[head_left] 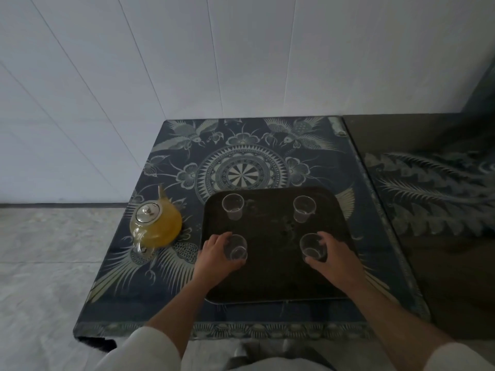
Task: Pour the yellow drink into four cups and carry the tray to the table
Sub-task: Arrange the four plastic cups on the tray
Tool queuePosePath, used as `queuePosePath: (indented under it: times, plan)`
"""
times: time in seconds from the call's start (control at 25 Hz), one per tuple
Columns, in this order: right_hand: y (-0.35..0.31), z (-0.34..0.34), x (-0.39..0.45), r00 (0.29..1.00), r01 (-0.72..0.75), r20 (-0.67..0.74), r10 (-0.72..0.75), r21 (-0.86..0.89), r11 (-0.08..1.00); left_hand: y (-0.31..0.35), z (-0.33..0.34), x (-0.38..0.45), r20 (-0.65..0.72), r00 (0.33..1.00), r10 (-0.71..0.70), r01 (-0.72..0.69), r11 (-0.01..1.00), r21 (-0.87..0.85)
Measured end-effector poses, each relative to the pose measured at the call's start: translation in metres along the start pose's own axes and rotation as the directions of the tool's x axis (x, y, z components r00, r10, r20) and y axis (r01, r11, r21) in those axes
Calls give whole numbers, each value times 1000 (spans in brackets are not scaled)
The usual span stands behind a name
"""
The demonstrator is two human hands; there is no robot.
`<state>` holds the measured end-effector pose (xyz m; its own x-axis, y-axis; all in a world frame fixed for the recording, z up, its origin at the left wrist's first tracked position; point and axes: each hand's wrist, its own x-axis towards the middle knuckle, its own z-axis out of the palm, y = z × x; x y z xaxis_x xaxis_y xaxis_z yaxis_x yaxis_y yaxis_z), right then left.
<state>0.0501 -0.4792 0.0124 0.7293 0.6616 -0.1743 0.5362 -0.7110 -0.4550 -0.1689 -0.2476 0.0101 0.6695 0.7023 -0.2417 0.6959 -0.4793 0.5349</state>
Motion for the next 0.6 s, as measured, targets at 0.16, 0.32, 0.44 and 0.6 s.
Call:
queuePosePath:
  times: [0.16,0.32,0.44,0.6]
  plan:
    - [6,2,5,999,15,33,-15,-15,1000,3,9,-3,-2,1000,-22,22,1000,20]
    - [9,4,10,998,24,52,-23,-24,999,0,13,-6,5,999,-44,44,999,28]
    - [10,8,10,997,22,69,-20,-20,1000,-2,15,-7,14,999,-48,47,998,38]
    - [13,8,11,997,15,75,-14,-6,1000,-1,16,-5,18,999,-50,50,998,29]
